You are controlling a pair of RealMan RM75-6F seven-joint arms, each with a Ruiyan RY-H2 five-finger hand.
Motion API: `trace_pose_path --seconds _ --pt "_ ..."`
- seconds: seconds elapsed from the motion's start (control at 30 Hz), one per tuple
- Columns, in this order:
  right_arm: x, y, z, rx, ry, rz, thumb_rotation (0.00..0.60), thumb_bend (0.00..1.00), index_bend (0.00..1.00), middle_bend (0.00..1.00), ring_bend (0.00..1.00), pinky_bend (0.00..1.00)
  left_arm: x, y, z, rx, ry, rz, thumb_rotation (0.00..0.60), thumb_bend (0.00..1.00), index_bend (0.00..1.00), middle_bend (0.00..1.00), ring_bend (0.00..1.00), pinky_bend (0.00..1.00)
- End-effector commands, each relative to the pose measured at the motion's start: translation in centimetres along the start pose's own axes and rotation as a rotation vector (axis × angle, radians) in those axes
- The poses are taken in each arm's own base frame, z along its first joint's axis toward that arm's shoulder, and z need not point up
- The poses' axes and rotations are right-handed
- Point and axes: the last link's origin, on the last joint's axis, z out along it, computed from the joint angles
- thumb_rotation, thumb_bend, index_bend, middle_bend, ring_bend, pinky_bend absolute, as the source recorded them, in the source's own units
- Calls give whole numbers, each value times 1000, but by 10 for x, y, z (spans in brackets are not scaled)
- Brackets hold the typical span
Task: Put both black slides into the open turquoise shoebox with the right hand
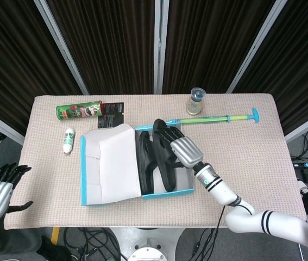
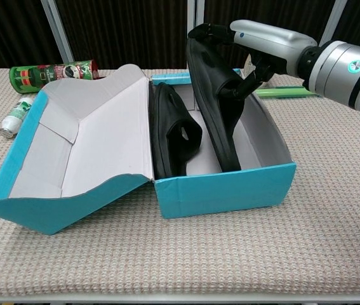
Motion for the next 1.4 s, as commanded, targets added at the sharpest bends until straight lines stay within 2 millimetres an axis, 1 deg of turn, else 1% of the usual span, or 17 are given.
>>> trace_pose_path --seconds 0.03,0.13,0.37,0.43,0.57,0.73,0.87,0.97,1.2,1.3,1.4 --pt "0 -3 -4 5 -25 -44 600 327 0 77 0 0 0 0 0 2 -2 0 600 28 165 120 41 31" --pt "-4 1 -2 -19 -46 -68 600 327 0 82 0 0 -1 -1 -1 5 -4 -1 600 28 165 120 41 31" --pt "-26 13 4 -79 -122 25 600 327 0 49 0 0 -2 -2 -1 8 -8 -5 600 28 165 120 41 31" --pt "-30 15 5 -88 -140 49 600 327 0 42 0 0 -2 -3 -1 11 -8 -6 600 28 165 120 41 31" --pt "-26 16 3 -77 -136 74 600 318 0 23 0 0 -2 -2 -1 9 -9 -6 600 28 165 120 41 31" --pt "-11 8 -7 -24 -126 86 600 326 0 15 0 0 -1 -2 0 5 -8 -3 600 28 165 120 41 31" --pt "-5 3 -12 2 -140 106 600 327 0 17 0 0 -1 -1 0 3 -9 0 600 28 165 120 41 31" --pt "-8 -1 -9 11 -163 131 600 327 0 16 0 0 -1 -1 0 4 -9 0 600 28 165 120 41 31" --pt "-24 -9 9 21 -204 213 600 327 0 16 0 0 0 -1 -1 9 -10 1 600 28 165 120 41 31" --pt "-30 -3 14 4 -217 216 600 327 0 17 0 1 0 -2 -1 11 -9 -1 600 28 165 120 41 31" --pt "-36 5 14 -24 -230 219 600 327 0 17 0 6 0 -2 -2 15 -12 -2 600 28 165 120 41 31"
